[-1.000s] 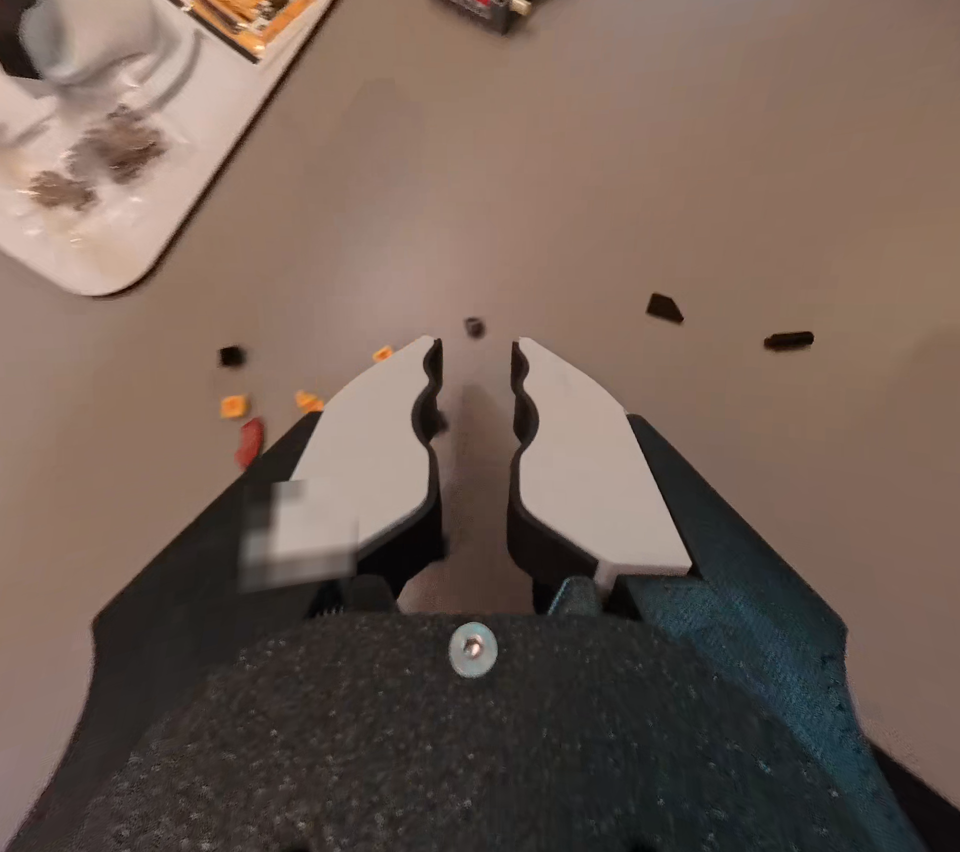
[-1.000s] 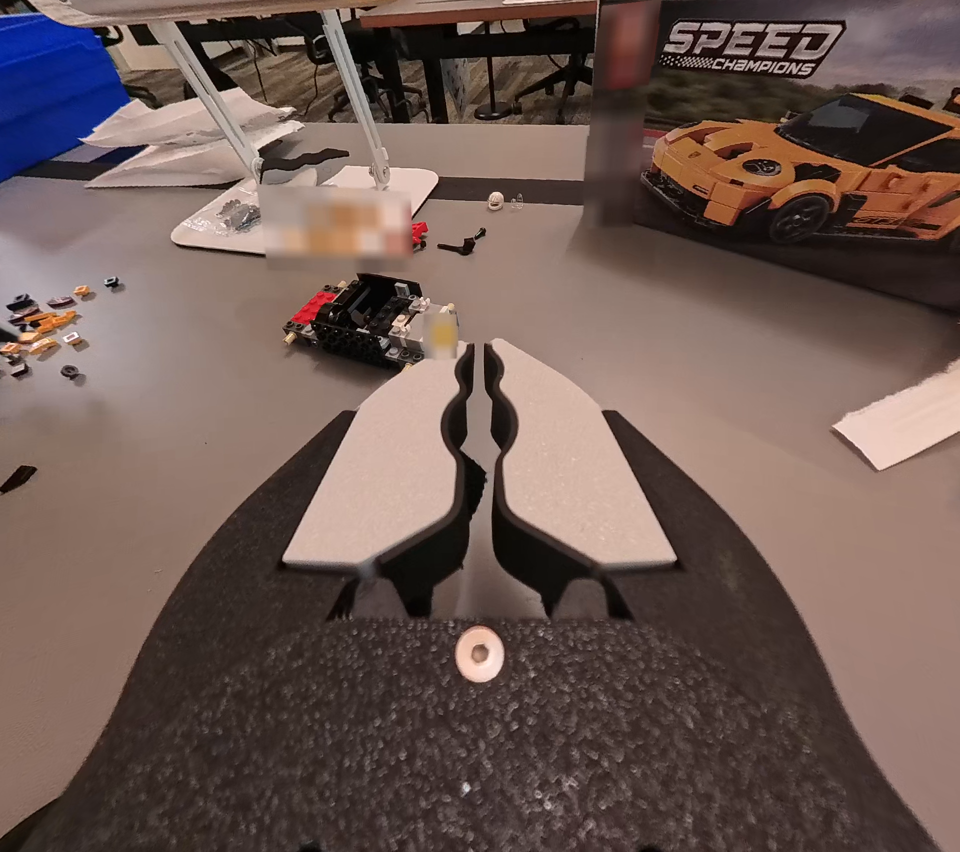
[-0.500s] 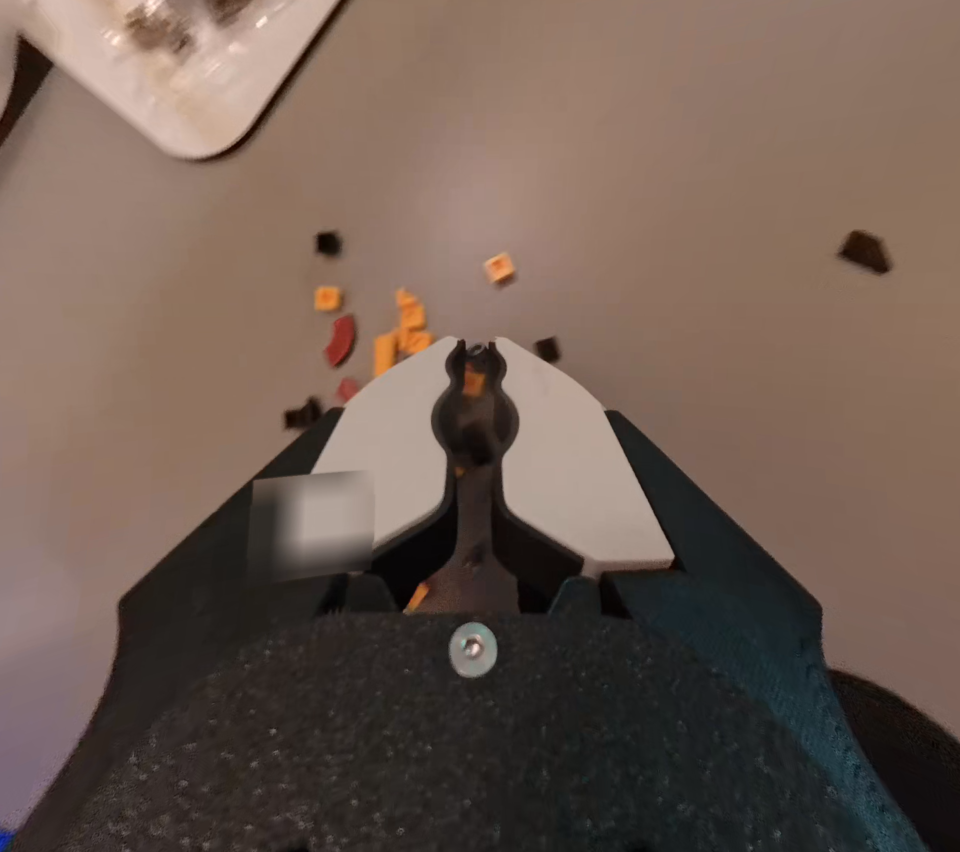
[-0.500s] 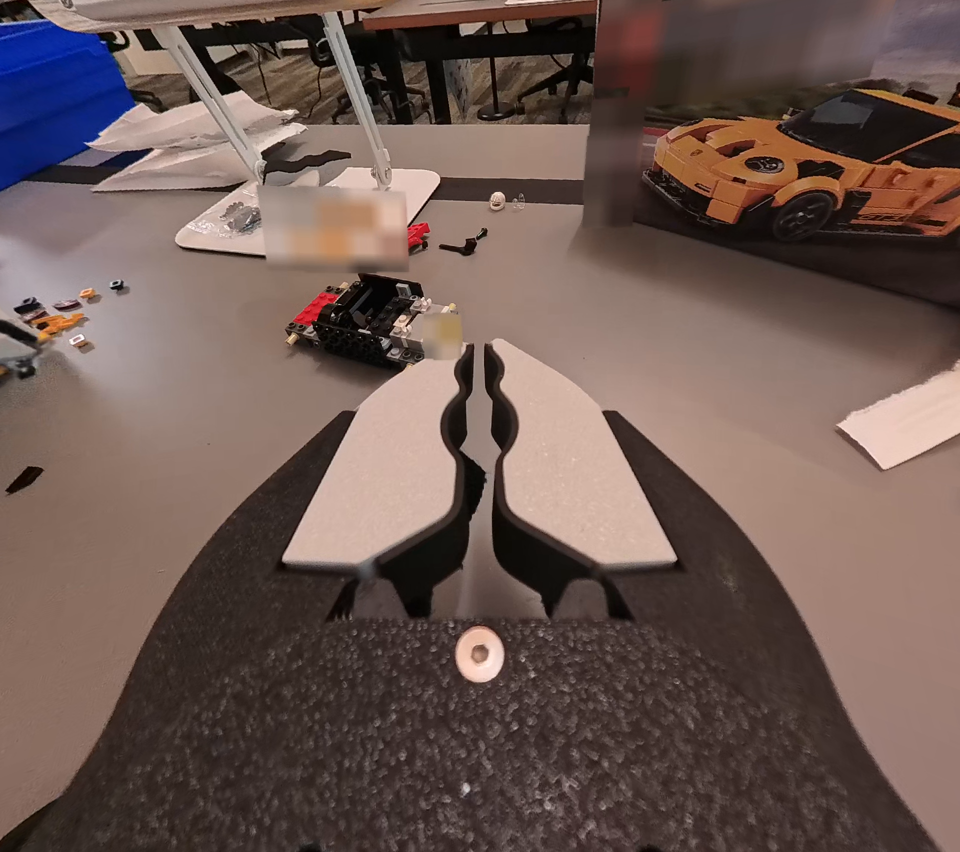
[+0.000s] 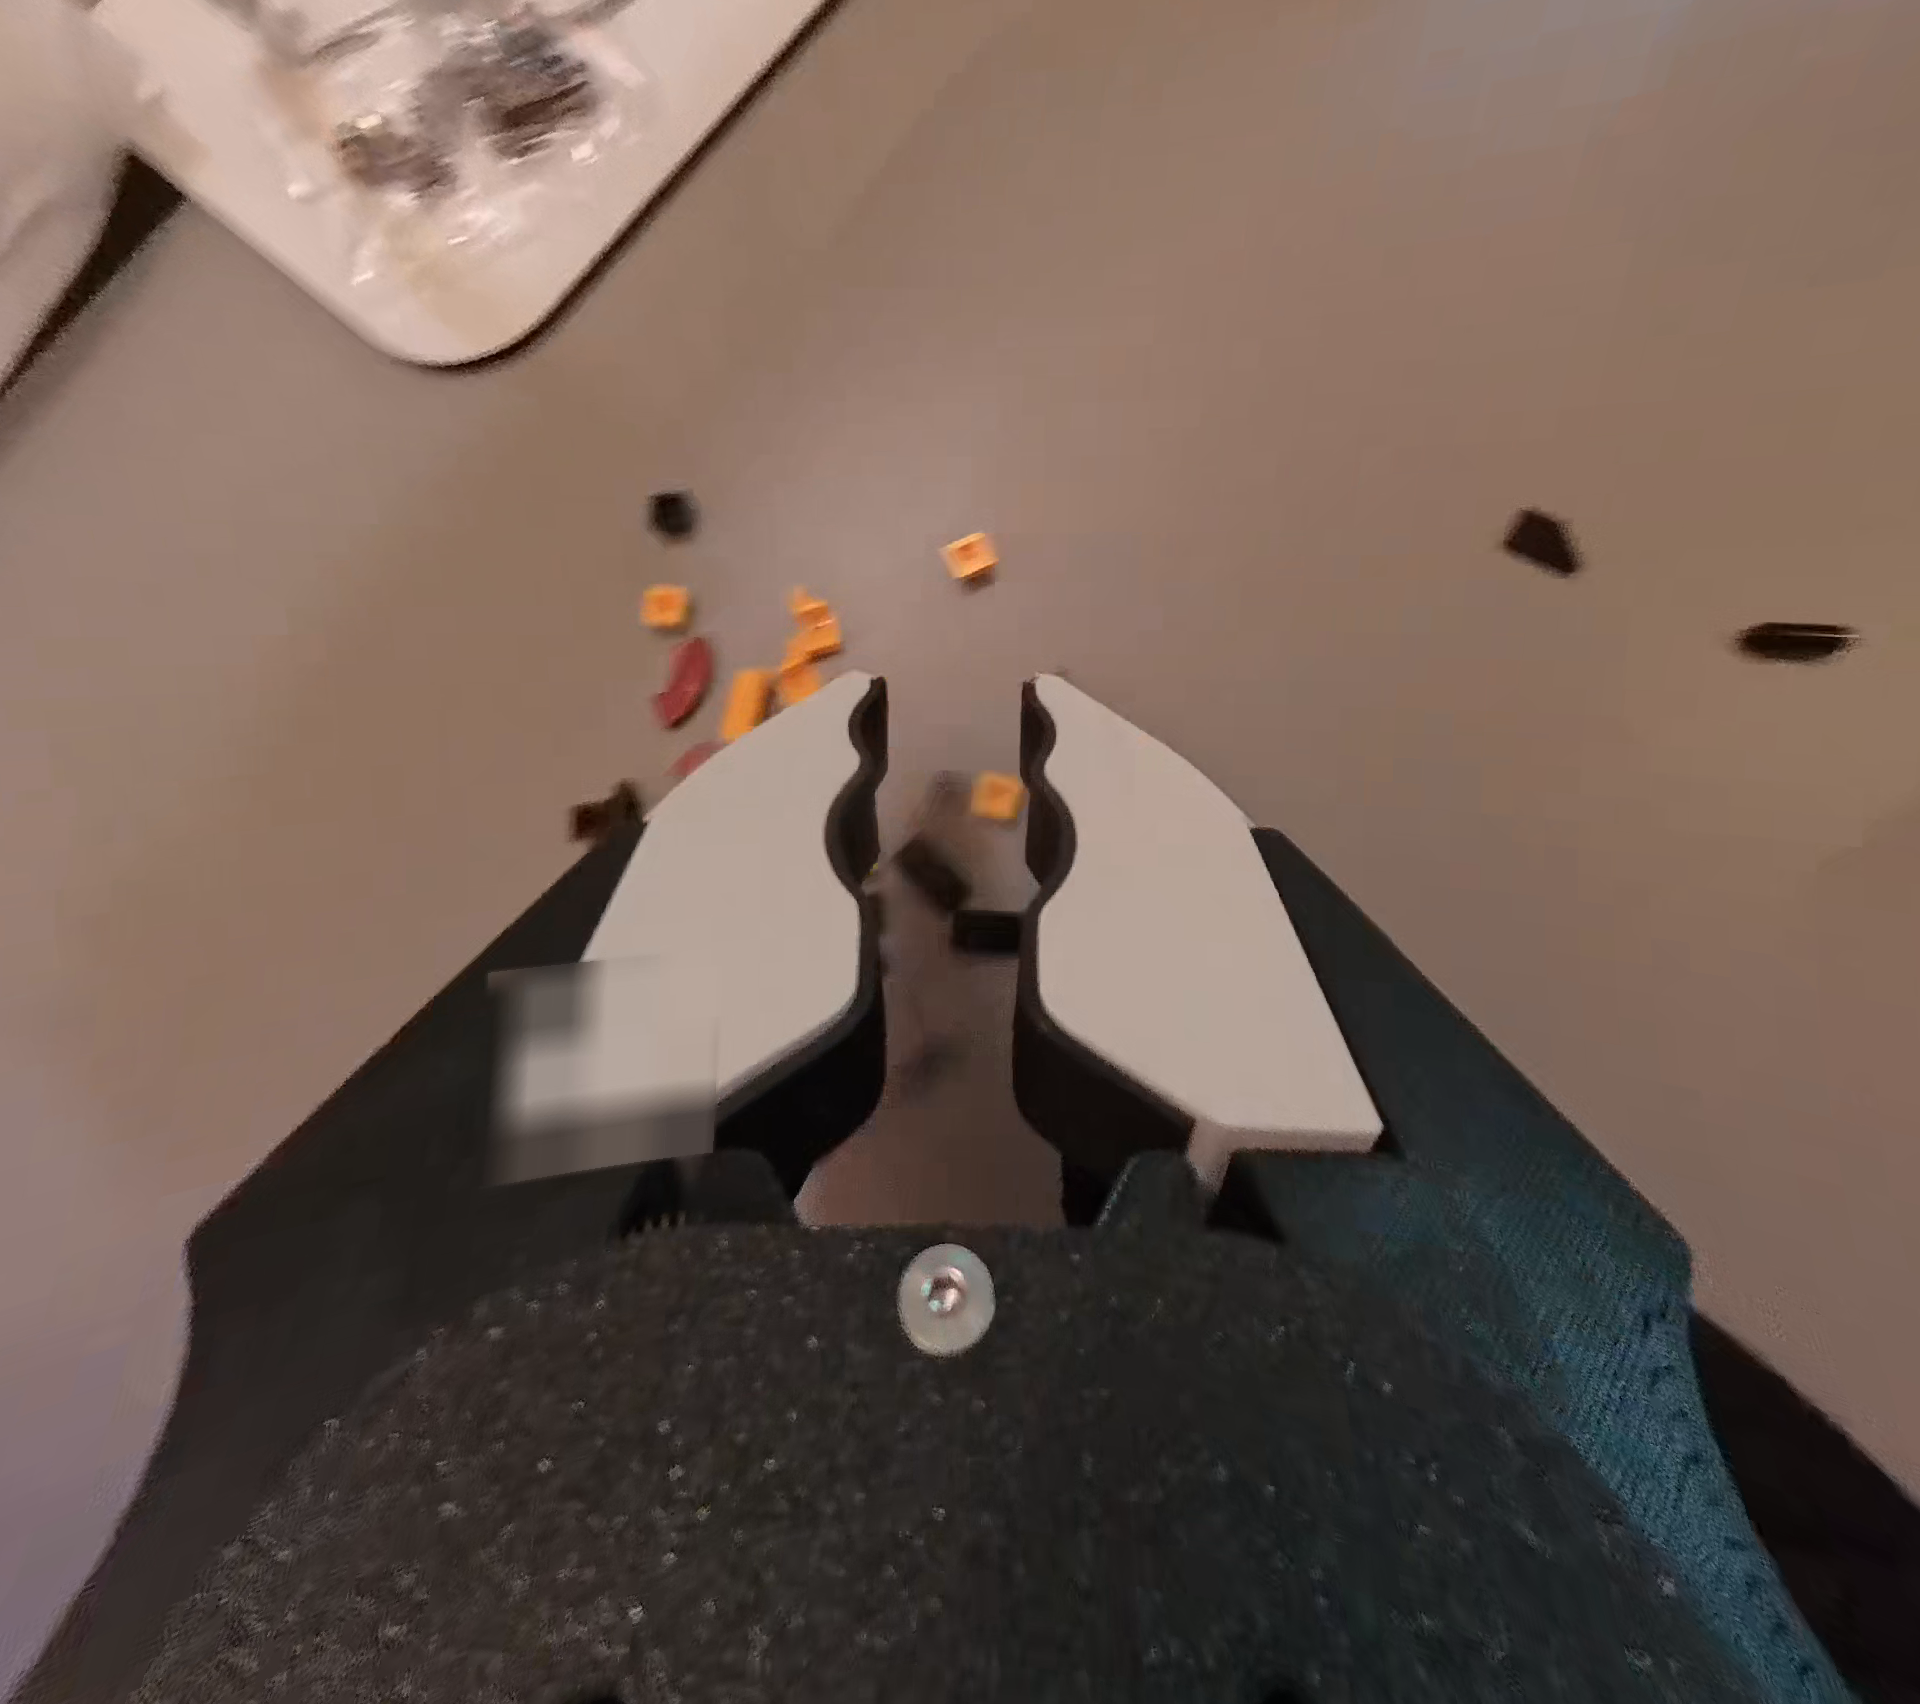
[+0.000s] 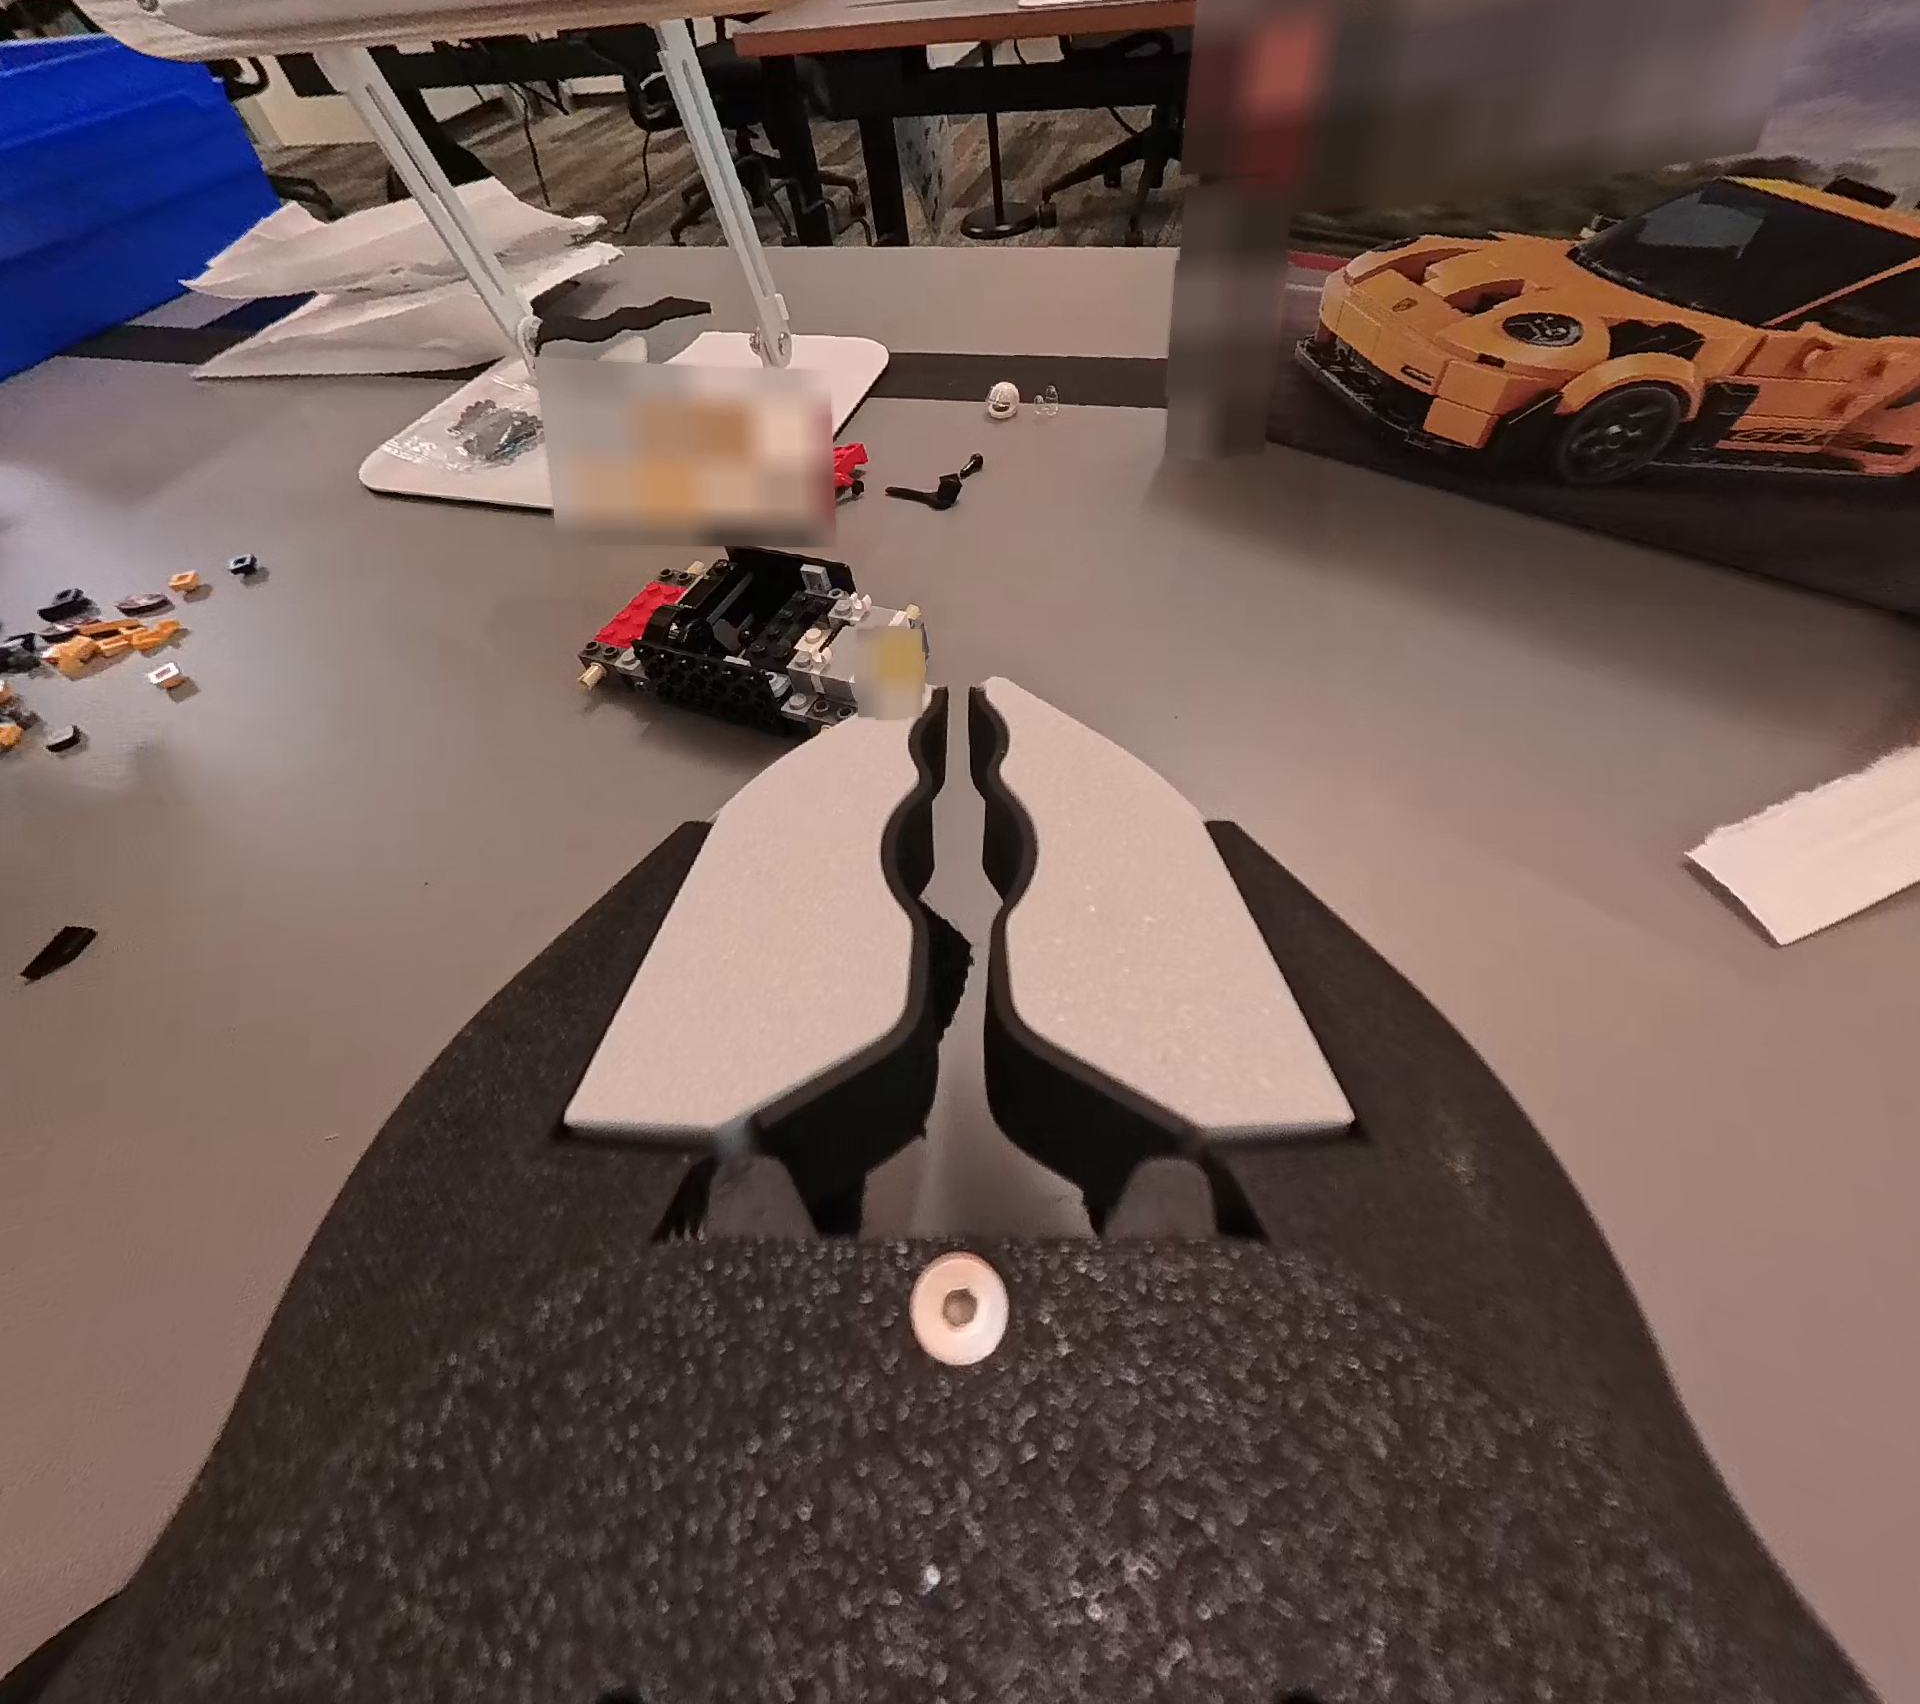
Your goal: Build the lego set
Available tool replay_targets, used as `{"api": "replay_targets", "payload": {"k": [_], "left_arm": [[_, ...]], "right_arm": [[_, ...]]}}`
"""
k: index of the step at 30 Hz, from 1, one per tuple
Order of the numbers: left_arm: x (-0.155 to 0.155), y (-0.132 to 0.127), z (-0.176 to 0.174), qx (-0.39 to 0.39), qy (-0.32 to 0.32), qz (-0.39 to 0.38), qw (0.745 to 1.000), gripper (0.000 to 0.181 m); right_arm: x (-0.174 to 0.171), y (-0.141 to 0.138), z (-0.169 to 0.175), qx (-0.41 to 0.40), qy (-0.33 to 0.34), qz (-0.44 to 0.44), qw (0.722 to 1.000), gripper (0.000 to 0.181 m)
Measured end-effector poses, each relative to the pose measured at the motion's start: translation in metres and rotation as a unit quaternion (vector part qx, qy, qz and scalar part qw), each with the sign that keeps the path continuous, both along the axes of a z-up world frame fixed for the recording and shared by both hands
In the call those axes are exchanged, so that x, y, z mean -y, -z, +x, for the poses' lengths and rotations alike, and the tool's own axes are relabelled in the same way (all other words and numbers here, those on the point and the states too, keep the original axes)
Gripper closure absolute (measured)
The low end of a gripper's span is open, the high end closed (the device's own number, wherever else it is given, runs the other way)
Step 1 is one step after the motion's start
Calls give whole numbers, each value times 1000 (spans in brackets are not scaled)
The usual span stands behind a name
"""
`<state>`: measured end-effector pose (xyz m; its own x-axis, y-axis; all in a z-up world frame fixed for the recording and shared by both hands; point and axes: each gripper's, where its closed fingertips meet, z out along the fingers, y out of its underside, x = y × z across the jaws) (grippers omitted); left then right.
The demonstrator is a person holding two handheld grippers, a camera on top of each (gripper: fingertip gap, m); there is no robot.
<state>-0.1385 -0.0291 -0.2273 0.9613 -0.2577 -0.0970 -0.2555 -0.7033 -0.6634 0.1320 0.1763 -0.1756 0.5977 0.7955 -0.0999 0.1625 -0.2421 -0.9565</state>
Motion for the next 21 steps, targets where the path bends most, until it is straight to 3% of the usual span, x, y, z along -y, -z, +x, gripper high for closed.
{"api": "replay_targets", "payload": {"k": [3, 6, 8, 17, 21], "left_arm": [[-3, 9, 21, 24, 27, -12, 999, 158], [-4, 24, 21, 13, 21, -32, 999, 161], [-5, 26, 17, 9, 11, -30, 999, 172], [19, 21, -44, -77, -67, -40, 994, 167], [13, 3, -35, -77, -64, -4, 995, 159]], "right_arm": [[0, 0, 0, -1, 0, 0, 1000, 178], [0, -1, 0, -2, -1, 0, 1000, 178], [0, -1, 1, -2, 0, 0, 1000, 178], [0, 0, 0, -3, -2, -2, 1000, 178], [1, 0, 0, -3, -2, -2, 1000, 178]]}}
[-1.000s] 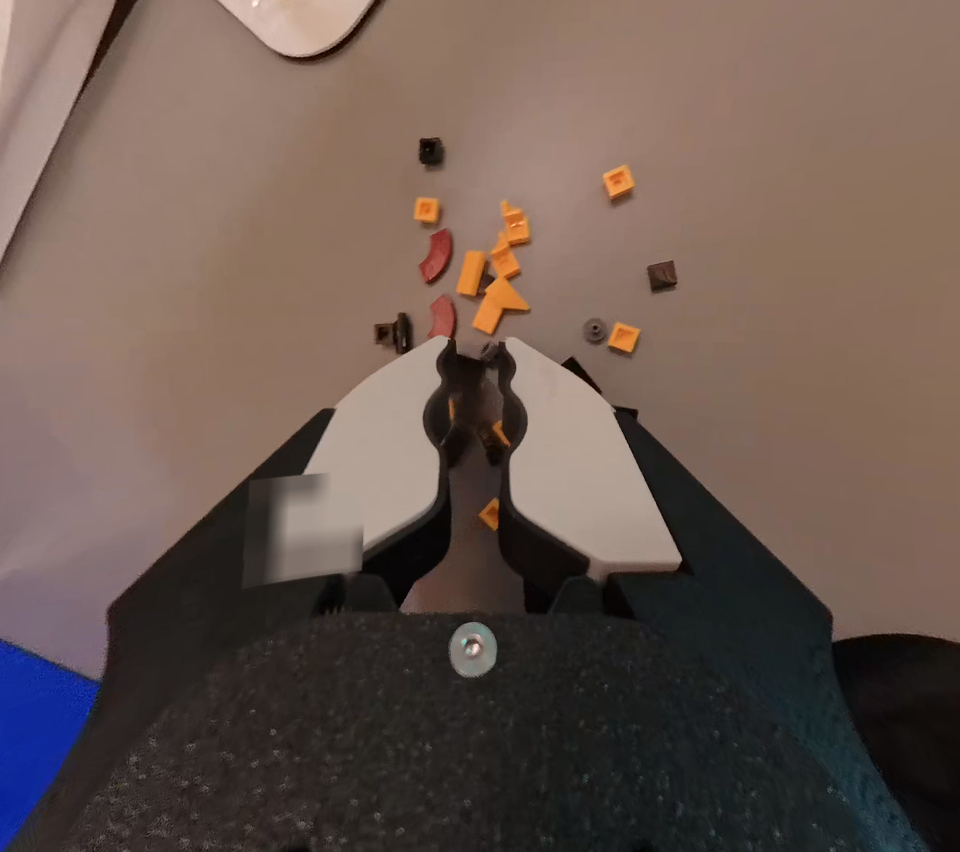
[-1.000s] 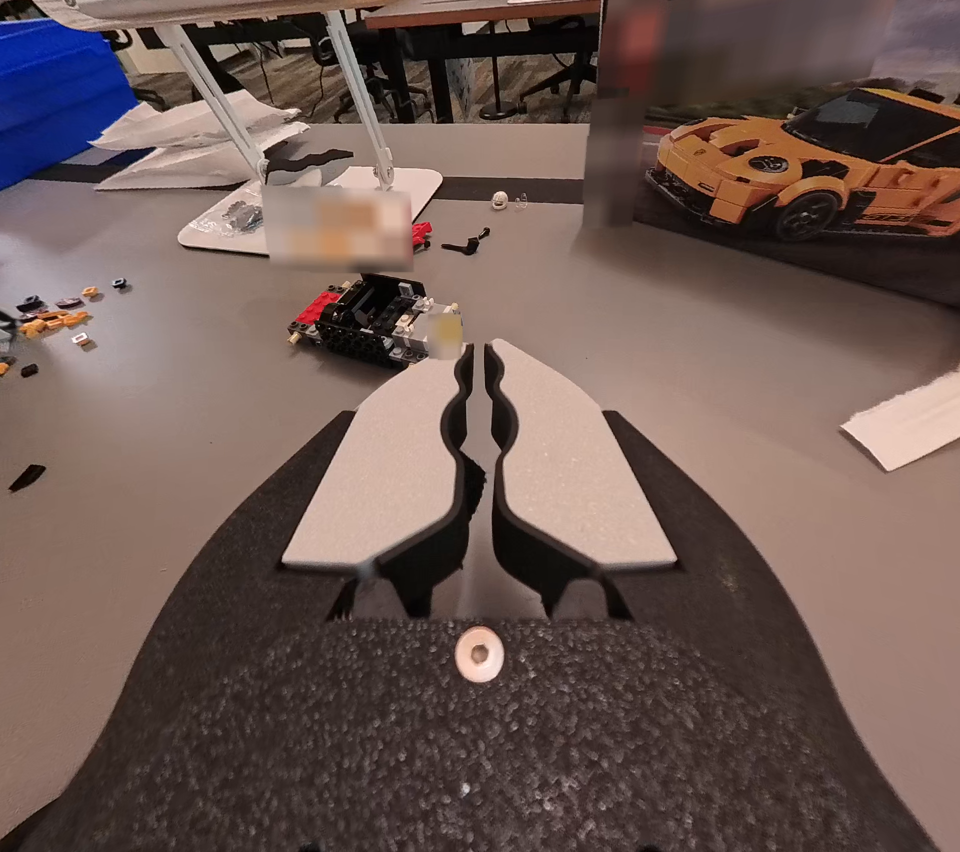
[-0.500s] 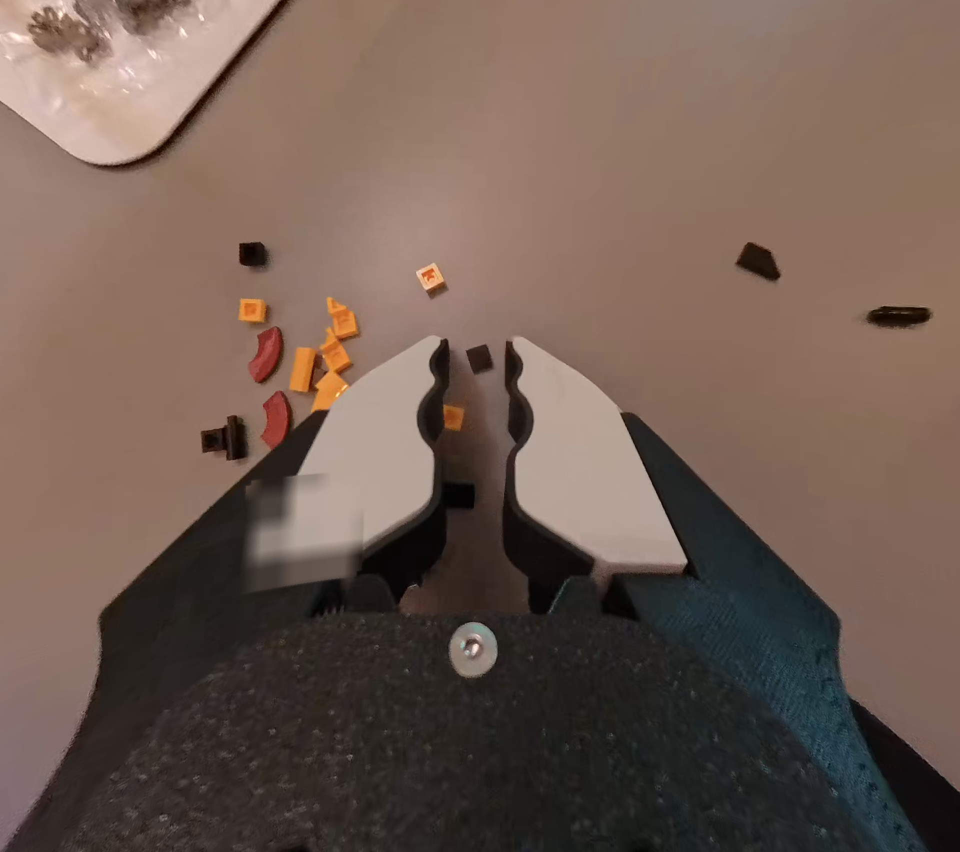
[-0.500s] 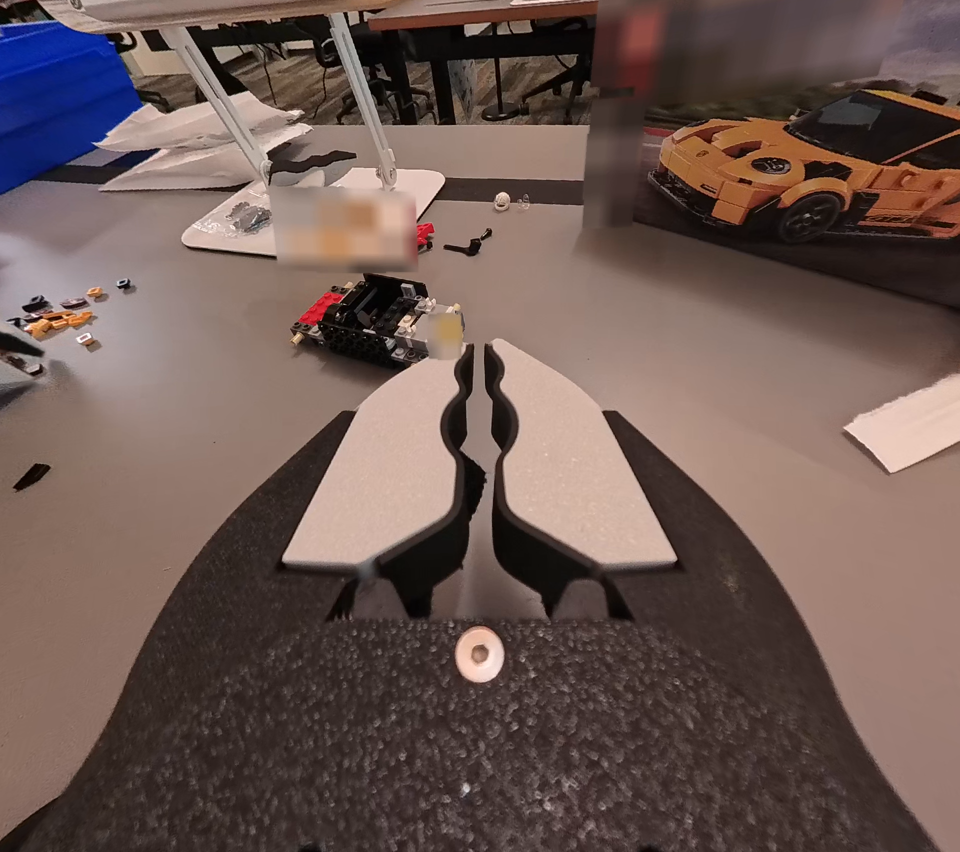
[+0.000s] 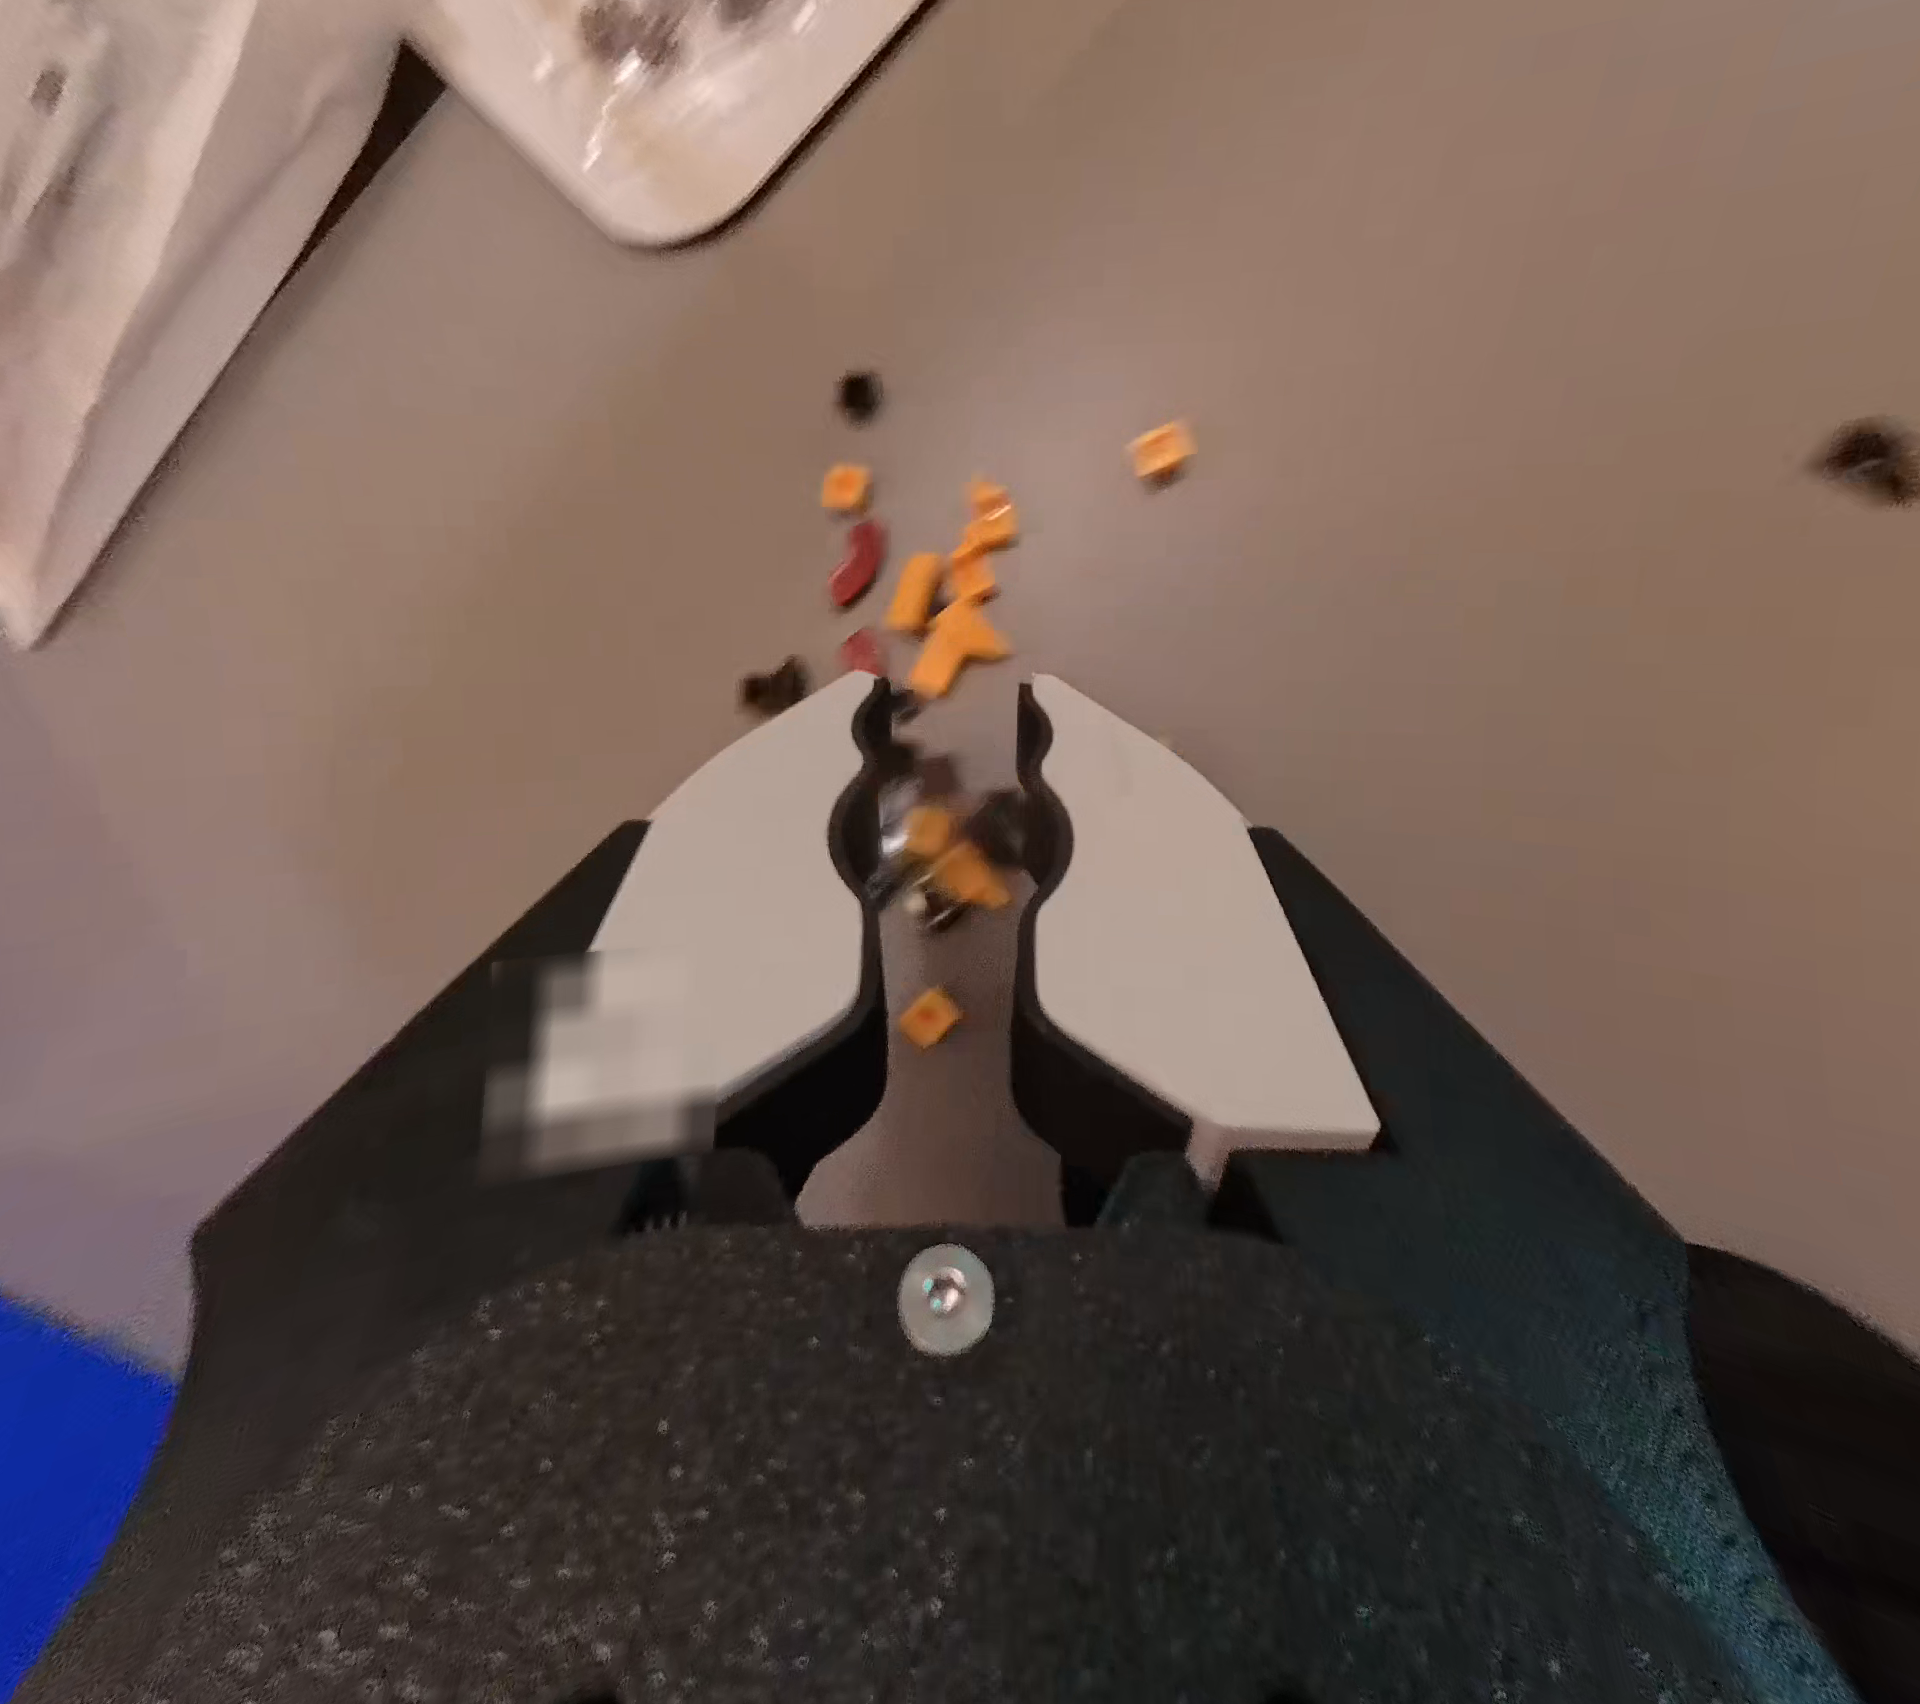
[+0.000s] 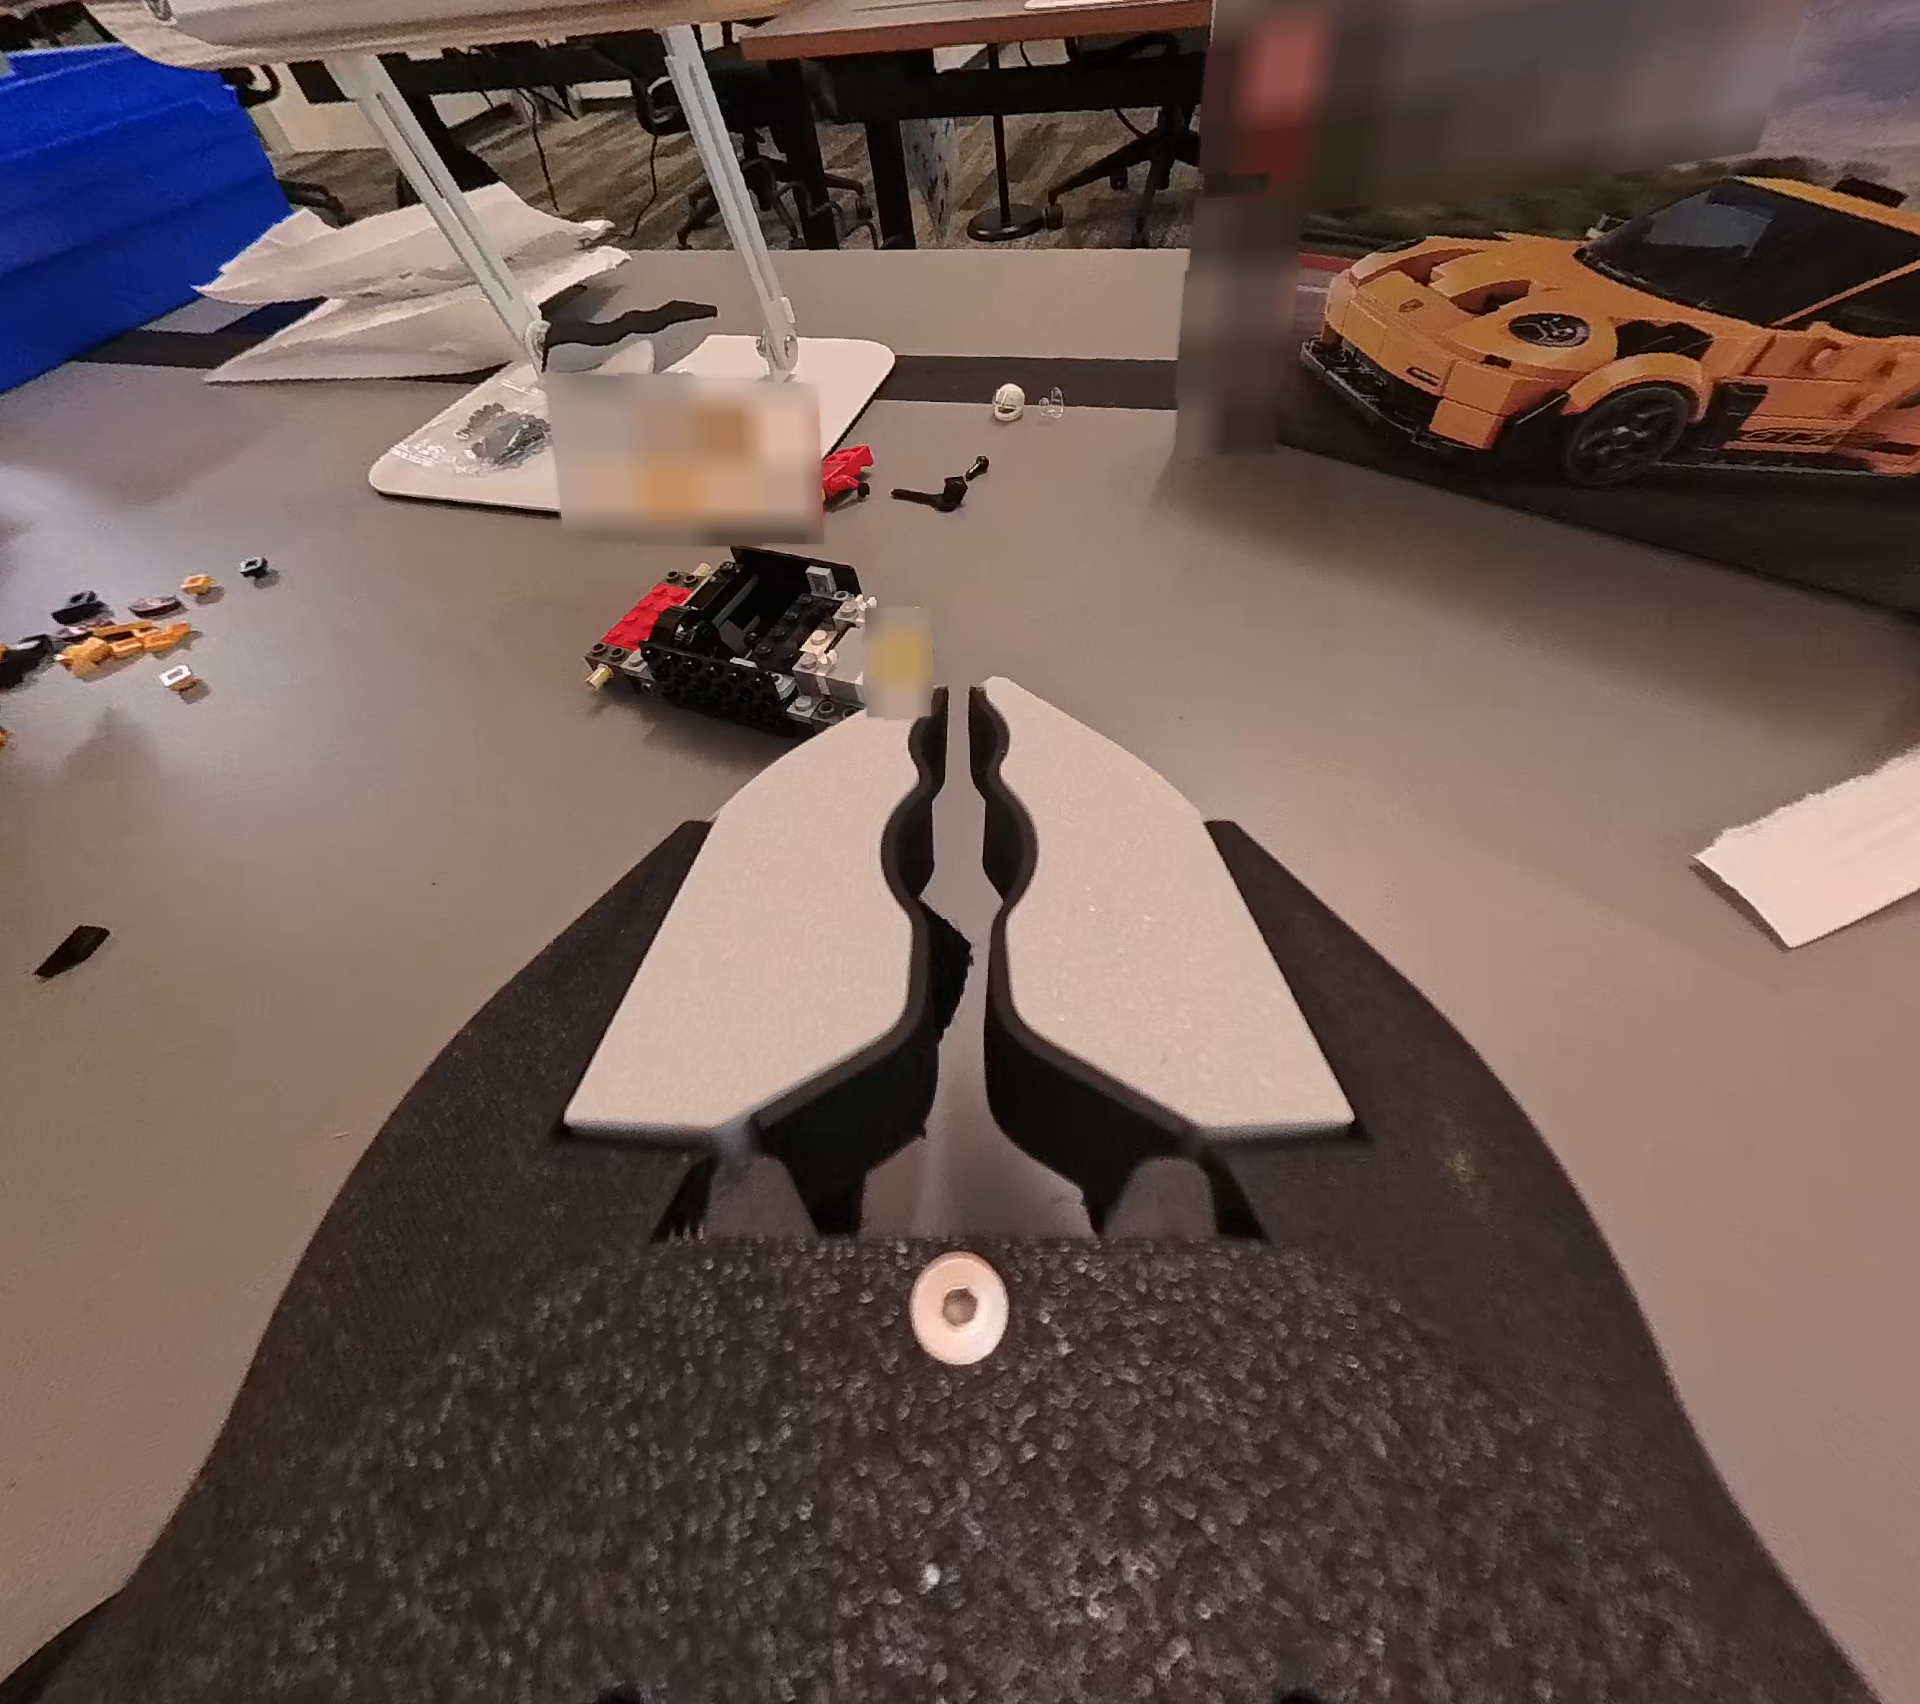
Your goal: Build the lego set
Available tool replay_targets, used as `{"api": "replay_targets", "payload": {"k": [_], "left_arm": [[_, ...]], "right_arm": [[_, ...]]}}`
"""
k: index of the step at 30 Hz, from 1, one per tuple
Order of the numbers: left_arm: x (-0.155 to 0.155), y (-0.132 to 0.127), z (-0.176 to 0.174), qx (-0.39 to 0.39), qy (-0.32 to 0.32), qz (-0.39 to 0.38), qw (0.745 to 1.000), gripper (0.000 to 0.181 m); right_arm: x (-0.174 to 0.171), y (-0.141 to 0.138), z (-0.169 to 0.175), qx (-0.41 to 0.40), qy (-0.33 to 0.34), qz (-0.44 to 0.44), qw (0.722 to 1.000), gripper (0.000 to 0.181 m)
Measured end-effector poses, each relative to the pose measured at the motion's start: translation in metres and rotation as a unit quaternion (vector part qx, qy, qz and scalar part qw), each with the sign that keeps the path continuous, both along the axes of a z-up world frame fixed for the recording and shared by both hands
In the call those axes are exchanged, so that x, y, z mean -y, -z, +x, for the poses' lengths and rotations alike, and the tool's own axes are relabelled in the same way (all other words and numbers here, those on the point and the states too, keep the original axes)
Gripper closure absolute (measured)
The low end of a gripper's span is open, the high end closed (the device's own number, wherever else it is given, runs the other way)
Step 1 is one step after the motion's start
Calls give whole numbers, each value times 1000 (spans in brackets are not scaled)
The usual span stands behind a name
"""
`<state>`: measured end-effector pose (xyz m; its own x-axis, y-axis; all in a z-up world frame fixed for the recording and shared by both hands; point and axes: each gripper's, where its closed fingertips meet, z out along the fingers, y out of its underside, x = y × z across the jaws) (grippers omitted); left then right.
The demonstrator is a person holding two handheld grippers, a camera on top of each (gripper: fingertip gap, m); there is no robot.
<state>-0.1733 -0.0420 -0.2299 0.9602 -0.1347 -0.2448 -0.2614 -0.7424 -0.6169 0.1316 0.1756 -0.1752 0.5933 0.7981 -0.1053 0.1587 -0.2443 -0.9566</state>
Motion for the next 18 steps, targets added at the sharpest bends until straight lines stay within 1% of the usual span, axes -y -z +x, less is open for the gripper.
{"api": "replay_targets", "payload": {"k": [2, 5, 8, 11, 12, 15, 18], "left_arm": [[-7, -7, 37, 56, 53, 17, 997, 159], [-12, -7, 104, 148, 137, 13, 979, 159], [-13, 3, 145, 165, 189, -7, 968, 158], [-14, 18, 159, 146, 211, -30, 966, 158], [-14, 22, 160, 143, 214, -35, 966, 160], [-16, 23, 160, 139, 216, -29, 966, 168], [-14, 23, 156, 127, 217, -30, 968, 168]], "right_arm": [[0, 0, 0, 1, 0, 1, 1000, 178], [1, 0, 0, 1, -1, 1, 1000, 178], [0, -1, 0, -1, -1, 2, 1000, 178], [0, -2, 1, -4, 0, 2, 1000, 178], [0, -2, 1, -5, 2, 3, 1000, 178], [-4, -4, 5, -2, 15, 9, 1000, 178], [-11, -3, 13, 17, 47, 26, 998, 180]]}}
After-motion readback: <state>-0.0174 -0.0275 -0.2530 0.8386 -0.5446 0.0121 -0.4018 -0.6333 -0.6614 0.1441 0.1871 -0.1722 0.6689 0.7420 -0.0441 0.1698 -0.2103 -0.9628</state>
